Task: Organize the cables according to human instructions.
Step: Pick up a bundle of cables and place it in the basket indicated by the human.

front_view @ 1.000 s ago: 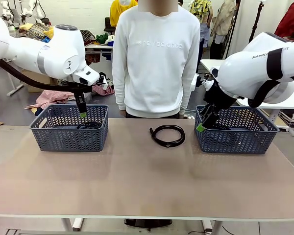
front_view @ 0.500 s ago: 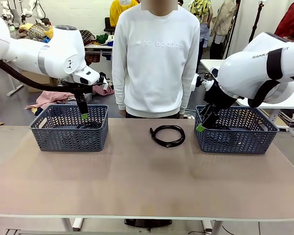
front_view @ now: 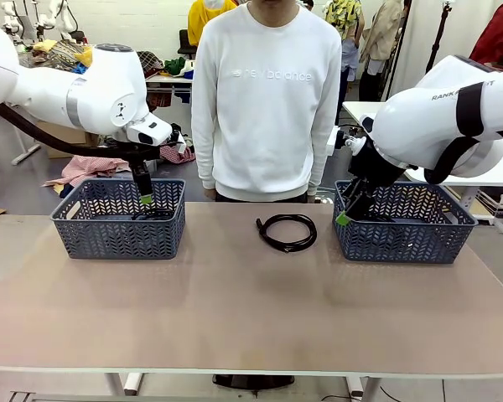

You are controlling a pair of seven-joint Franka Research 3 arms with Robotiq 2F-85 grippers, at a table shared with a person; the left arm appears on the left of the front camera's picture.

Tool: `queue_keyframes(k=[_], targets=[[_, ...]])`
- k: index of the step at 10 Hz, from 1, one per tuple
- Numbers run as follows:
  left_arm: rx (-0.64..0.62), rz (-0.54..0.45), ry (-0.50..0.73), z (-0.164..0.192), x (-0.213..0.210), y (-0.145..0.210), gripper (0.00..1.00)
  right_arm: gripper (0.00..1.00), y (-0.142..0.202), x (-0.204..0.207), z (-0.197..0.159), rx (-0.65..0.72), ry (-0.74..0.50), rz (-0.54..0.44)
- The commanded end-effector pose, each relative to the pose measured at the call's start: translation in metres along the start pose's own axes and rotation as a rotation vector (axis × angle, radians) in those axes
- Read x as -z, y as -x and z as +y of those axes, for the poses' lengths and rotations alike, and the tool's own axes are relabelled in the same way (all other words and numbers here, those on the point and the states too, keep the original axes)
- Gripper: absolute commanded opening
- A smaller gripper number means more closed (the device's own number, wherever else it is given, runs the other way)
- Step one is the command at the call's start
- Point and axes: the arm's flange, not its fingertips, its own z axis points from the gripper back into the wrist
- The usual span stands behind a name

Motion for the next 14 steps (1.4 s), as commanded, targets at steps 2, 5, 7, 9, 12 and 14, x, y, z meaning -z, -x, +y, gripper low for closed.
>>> queue_keyframes(k=[2, 5, 7, 9, 12, 14], targets=[[0.000, 0.000, 0.000, 0.000, 0.000, 0.000, 1.00, 1.00, 0.000, 0.000, 0.001, -0.001, 0.003, 0.000], [-0.099, -0.123, -0.020, -0.032, -0.042, -0.010, 1.00, 1.00, 0.000, 0.000, 0.001, -0.001, 0.003, 0.000], [-0.098, -0.197, 0.018, -0.062, -0.060, -0.011, 1.00, 1.00, 0.000, 0.000, 0.001, -0.001, 0.003, 0.000], [-0.067, -0.243, 0.066, -0.091, -0.069, -0.010, 1.00, 1.00, 0.000, 0.000, 0.001, -0.001, 0.003, 0.000], [-0.027, -0.265, 0.126, -0.127, -0.072, -0.005, 1.00, 1.00, 0.000, 0.000, 0.001, -0.001, 0.003, 0.000], [-0.016, -0.296, 0.128, -0.143, -0.074, -0.004, 1.00, 1.00, 0.000, 0.000, 0.001, -0.001, 0.003, 0.000]])
